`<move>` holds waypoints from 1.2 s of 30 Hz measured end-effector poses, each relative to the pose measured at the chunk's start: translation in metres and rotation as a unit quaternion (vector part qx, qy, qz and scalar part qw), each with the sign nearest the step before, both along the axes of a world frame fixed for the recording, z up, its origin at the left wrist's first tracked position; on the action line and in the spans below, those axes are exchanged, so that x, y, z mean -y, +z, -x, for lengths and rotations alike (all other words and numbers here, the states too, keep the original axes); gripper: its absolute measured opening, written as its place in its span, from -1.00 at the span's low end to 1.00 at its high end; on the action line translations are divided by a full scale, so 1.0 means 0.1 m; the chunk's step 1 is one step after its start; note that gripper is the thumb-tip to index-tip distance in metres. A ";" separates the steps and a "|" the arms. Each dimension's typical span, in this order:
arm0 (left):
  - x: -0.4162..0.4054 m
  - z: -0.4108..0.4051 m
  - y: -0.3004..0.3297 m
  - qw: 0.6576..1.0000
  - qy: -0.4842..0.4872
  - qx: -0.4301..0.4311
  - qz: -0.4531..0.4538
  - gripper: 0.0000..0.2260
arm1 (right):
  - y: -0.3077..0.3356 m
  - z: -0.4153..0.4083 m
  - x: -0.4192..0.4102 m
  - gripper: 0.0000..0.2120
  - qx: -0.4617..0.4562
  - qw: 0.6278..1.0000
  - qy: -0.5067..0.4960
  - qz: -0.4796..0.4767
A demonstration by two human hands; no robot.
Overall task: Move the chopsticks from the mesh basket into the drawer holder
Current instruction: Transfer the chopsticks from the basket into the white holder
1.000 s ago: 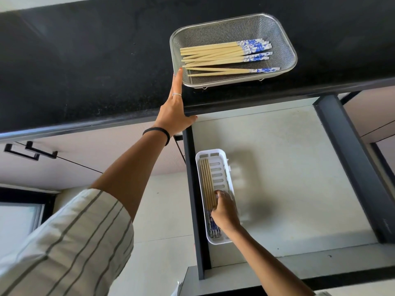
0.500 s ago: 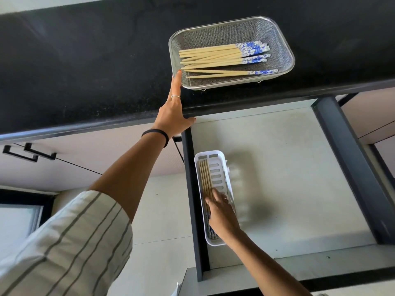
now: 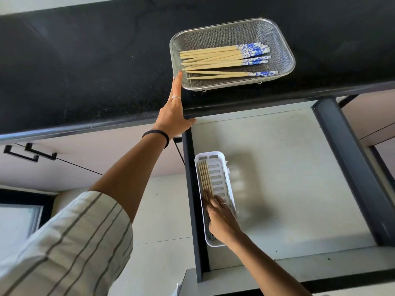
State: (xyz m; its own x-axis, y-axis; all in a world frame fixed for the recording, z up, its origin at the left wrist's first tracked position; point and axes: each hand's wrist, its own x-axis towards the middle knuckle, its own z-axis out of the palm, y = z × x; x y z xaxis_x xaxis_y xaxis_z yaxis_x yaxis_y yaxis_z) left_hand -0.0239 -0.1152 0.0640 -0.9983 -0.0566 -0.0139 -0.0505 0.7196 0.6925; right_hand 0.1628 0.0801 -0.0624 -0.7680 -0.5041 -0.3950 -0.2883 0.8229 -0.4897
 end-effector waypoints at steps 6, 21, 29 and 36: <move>-0.01 -0.02 0.03 1.000 -0.002 -0.001 -0.003 0.07 | -0.02 0.01 0.05 -0.42 0.060 0.981 -0.185 0.023; -0.02 -0.04 0.07 1.000 0.000 0.003 0.002 0.06 | -0.05 0.19 -0.01 -0.43 0.192 0.931 -0.289 0.110; -0.02 -0.03 0.06 1.000 0.000 0.002 0.001 0.06 | -0.07 0.13 0.04 -0.47 0.163 0.936 -0.290 0.115; -0.01 -0.02 0.03 1.000 0.003 -0.003 0.005 0.07 | -0.04 0.17 0.05 -0.53 0.216 0.881 -0.385 0.169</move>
State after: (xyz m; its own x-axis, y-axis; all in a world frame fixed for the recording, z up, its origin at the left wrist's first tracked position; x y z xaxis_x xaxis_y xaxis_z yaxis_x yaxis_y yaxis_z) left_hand -0.0219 -0.1147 0.0670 -0.9981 -0.0620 -0.0064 -0.0495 0.7266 0.6853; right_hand 0.1454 0.0748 -0.0668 -0.7487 -0.0434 -0.6614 0.5650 0.4801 -0.6711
